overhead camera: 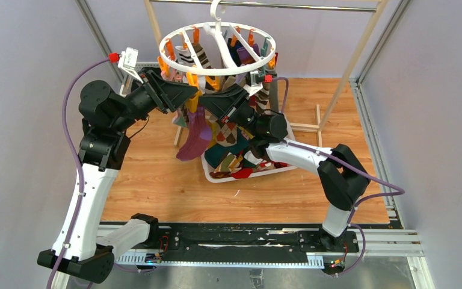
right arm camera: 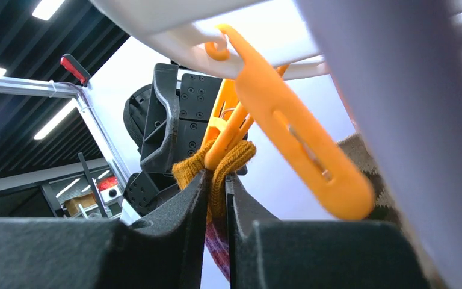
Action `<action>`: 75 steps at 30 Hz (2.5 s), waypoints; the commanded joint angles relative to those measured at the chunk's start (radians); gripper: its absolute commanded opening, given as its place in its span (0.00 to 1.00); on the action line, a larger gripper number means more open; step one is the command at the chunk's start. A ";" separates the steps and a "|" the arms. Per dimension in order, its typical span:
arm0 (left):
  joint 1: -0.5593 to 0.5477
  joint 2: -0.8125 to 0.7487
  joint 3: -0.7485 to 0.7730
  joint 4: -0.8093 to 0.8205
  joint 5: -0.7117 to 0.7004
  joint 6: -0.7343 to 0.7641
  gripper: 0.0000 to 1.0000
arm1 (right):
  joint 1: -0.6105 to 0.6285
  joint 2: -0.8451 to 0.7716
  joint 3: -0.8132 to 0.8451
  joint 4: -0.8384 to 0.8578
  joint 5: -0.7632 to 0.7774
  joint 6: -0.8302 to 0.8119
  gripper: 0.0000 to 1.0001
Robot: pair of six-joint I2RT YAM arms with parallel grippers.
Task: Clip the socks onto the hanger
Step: Clamp the sock onto the hanger, then open the clamp at the hanger.
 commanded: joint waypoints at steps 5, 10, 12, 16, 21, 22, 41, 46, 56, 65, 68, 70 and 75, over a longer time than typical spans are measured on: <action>-0.002 -0.023 -0.009 -0.019 -0.006 0.032 0.47 | -0.007 -0.065 -0.039 0.074 0.021 -0.029 0.35; -0.002 -0.043 -0.008 -0.056 -0.059 0.087 0.47 | -0.020 -0.110 -0.159 0.068 0.068 -0.064 0.66; -0.002 -0.050 -0.006 -0.065 -0.068 0.098 0.47 | -0.026 -0.130 -0.211 0.052 0.082 -0.077 0.67; -0.001 -0.064 -0.005 -0.074 -0.074 0.107 0.47 | -0.033 -0.188 -0.297 -0.026 0.107 -0.149 0.68; -0.002 -0.071 -0.008 -0.085 -0.064 0.113 0.47 | -0.036 -0.309 -0.341 -0.282 0.143 -0.334 0.71; -0.001 -0.071 -0.009 -0.087 -0.061 0.115 0.47 | -0.036 -0.337 -0.341 -0.347 0.156 -0.377 0.72; -0.002 -0.082 -0.032 -0.080 0.028 0.111 0.46 | -0.169 -0.472 -0.192 -0.722 0.076 -0.646 0.74; -0.001 -0.081 -0.030 -0.074 0.038 0.103 0.45 | -0.195 -0.425 -0.146 -0.675 0.001 -0.616 0.75; -0.002 -0.081 -0.018 -0.080 0.052 0.094 0.45 | -0.196 -0.334 -0.067 -0.588 -0.111 -0.563 0.71; -0.002 -0.076 -0.003 -0.071 0.057 0.074 0.44 | -0.163 -0.304 -0.067 -0.583 -0.060 -0.622 0.68; -0.002 -0.077 0.003 -0.071 0.058 0.069 0.44 | -0.145 -0.303 -0.067 -0.595 -0.007 -0.670 0.68; -0.002 -0.075 0.004 -0.075 0.059 0.070 0.44 | -0.135 -0.308 -0.072 -0.584 0.033 -0.695 0.66; -0.002 -0.080 -0.011 -0.095 0.065 0.083 0.44 | -0.103 -0.312 -0.055 -0.567 0.037 -0.737 0.45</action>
